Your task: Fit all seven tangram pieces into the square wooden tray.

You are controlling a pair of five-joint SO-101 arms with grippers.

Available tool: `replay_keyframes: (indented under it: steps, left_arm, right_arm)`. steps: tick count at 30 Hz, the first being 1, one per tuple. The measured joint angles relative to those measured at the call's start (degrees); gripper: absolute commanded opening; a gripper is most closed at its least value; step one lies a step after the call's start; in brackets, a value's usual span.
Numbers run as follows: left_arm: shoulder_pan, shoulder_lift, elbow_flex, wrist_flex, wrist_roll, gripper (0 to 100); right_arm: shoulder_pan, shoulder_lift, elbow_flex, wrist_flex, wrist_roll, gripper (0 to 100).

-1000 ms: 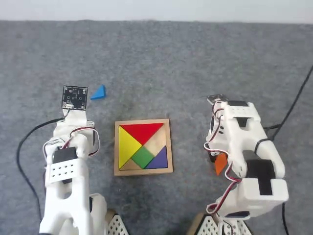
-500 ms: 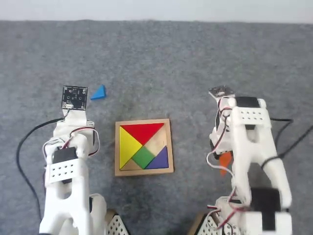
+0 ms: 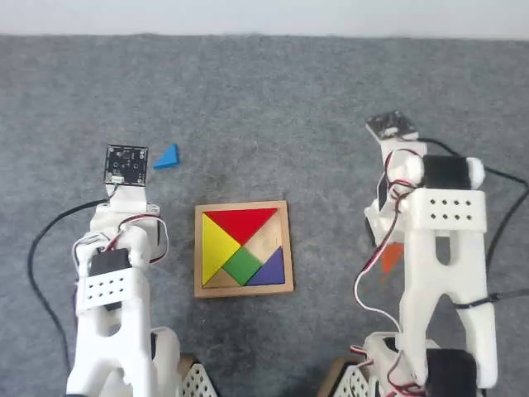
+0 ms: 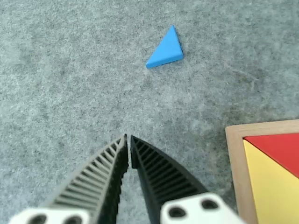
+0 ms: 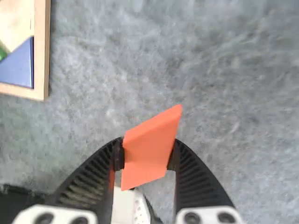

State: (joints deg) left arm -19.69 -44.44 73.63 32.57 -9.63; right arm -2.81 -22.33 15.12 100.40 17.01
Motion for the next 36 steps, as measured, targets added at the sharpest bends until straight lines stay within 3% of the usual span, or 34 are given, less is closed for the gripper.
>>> replay_keyframes:
  steps: [4,14,26,36]
  left_arm:
    - [0.0,0.0,0.0,0.0,0.0,1]
    - [0.0,0.0,0.0,0.0,0.0,1]
    - [0.0,0.0,0.0,0.0,0.0,1]
    - [0.0,0.0,0.0,0.0,0.0,1]
  right_arm:
    - [-0.97,0.0,-2.9,0.0,-3.25,3.1]
    - [-13.1,1.58,-3.69,-0.79,-5.98,2.8]
    - [-29.36,23.12,-1.85,-18.81,-17.67,3.1]
    - [-31.38,31.47,-1.85,-26.99,-27.78,3.2]
